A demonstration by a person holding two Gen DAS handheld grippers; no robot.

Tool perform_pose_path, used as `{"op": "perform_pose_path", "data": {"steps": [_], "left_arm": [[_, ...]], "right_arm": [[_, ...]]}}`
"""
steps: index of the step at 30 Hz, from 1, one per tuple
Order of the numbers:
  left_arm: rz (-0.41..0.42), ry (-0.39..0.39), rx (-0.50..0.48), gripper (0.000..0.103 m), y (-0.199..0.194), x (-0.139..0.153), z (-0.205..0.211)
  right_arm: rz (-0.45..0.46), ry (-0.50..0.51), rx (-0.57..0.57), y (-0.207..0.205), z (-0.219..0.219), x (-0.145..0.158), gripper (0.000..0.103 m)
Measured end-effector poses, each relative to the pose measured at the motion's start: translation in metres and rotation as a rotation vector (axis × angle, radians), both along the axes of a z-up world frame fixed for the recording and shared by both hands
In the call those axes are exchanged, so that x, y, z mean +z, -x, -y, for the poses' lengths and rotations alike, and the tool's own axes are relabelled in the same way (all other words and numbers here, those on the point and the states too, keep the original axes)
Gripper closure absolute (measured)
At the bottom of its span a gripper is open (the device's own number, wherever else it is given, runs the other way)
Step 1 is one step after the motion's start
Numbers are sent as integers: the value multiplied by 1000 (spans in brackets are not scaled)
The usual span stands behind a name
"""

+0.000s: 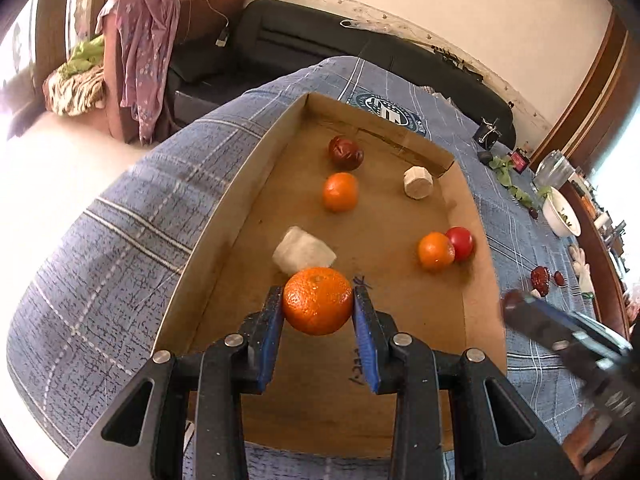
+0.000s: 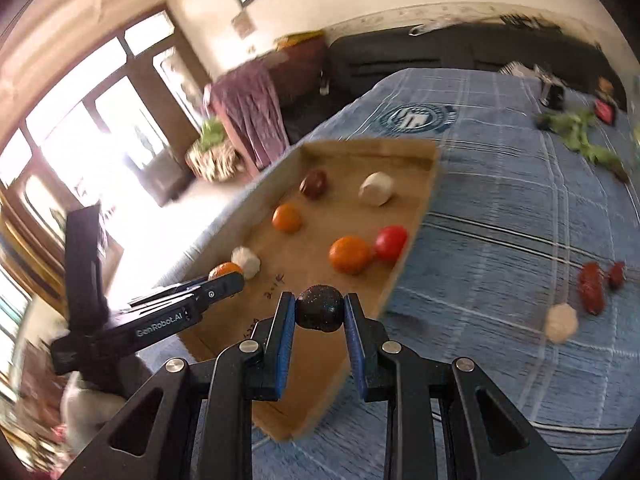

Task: Organize fruits
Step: 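Carry orange and dark date into the tray and open both tools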

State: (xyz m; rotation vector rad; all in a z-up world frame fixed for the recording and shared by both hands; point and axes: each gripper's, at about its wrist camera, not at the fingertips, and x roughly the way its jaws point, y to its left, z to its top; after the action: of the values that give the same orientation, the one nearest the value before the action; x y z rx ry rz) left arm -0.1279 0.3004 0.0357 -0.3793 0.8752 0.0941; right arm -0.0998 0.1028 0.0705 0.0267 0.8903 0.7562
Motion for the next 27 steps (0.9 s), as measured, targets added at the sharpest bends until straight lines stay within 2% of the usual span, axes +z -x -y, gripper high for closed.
{"op": "perform_pose_path", "data": {"steps": [3, 7, 13, 16, 18, 21, 27], "left_arm": [[13, -10, 13, 70, 5, 1, -4], [48, -2, 22, 67, 14, 9, -8], [140, -57, 33, 54, 34, 38, -9], [197, -96, 25, 39, 44, 53, -7], [219, -121, 17, 38, 46, 62, -4], [242, -112, -27, 38, 45, 74, 9], [278, -110, -140, 32, 45, 85, 60]], "right_arm": [[31, 85, 12, -2, -25, -18, 75], [51, 135, 19, 6, -37, -24, 75], [66, 138, 7, 12, -42, -21, 74], [77, 87, -53, 20, -26, -8, 67], [84, 37, -109, 26, -7, 1, 59], [85, -23, -182, 35, 21, 11, 48], [119, -36, -311, 45, 72, 24, 44]]}}
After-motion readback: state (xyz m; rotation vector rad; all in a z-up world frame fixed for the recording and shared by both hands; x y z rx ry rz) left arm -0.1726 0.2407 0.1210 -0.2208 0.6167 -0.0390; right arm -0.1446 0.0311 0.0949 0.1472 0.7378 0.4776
